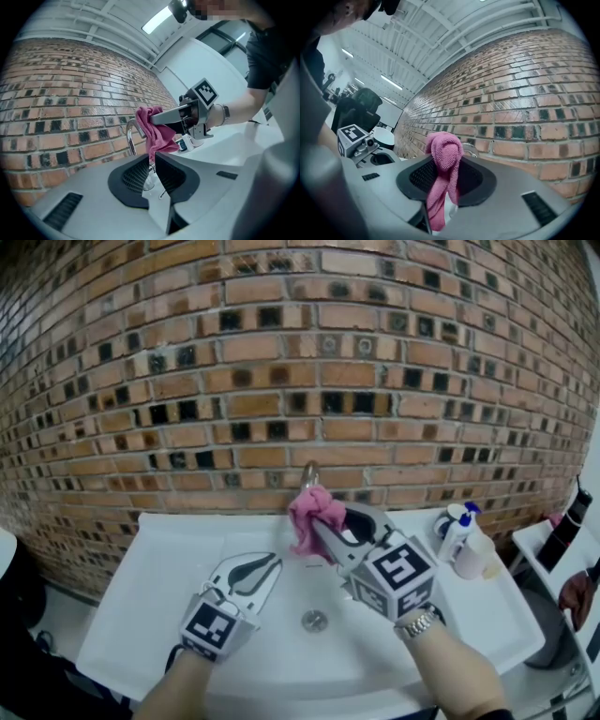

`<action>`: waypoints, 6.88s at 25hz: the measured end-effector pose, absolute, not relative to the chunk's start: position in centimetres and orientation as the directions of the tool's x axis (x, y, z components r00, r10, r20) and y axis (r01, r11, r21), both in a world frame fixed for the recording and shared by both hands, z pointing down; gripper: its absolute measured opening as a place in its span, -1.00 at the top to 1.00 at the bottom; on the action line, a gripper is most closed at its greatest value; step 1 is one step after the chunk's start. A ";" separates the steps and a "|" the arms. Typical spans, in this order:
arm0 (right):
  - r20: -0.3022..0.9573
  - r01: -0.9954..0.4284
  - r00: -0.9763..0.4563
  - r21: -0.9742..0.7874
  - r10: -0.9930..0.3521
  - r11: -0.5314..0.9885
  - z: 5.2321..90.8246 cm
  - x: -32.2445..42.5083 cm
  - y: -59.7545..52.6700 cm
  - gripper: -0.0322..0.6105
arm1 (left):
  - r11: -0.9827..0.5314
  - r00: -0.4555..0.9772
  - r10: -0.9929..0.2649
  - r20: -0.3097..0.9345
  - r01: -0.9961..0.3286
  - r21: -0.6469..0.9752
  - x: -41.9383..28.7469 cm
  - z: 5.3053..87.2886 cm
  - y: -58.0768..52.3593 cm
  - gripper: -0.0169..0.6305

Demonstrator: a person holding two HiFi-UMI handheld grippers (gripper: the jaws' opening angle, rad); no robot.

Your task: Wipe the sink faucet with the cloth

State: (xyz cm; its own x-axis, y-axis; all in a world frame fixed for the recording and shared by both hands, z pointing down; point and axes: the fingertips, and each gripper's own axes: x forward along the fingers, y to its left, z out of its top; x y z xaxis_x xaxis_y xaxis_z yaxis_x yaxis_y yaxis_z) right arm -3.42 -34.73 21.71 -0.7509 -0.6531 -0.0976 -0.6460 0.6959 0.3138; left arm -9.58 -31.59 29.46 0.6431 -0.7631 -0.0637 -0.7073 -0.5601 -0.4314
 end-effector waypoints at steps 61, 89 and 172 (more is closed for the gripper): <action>0.054 -0.870 -0.414 0.271 -0.909 0.412 25.2 -1.3 -48.6 0.59 | -0.546 0.615 -0.788 -0.007 -0.704 -0.455 -8.5 30.9 -32.4 0.92; 0.173 -0.851 -0.434 0.243 -0.884 0.465 32.0 -2.3 -46.3 0.60 | -0.550 0.618 -0.786 0.009 -0.694 -0.465 -8.3 31.1 -32.4 0.92; 0.150 -0.901 -0.326 0.249 -0.933 0.355 30.3 6.3 -48.4 0.62 | -0.530 0.580 -0.814 0.026 -0.725 -0.440 -9.3 32.3 -33.5 0.92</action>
State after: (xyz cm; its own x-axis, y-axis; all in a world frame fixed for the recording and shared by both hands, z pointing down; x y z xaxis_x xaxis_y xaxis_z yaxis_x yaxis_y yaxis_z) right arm 6.28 -48.36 30.26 -0.3262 -0.9333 0.1500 -0.9010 0.3550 0.2492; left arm -9.25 -33.52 32.27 0.5798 -0.8143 0.0262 -0.7246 -0.5301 -0.4403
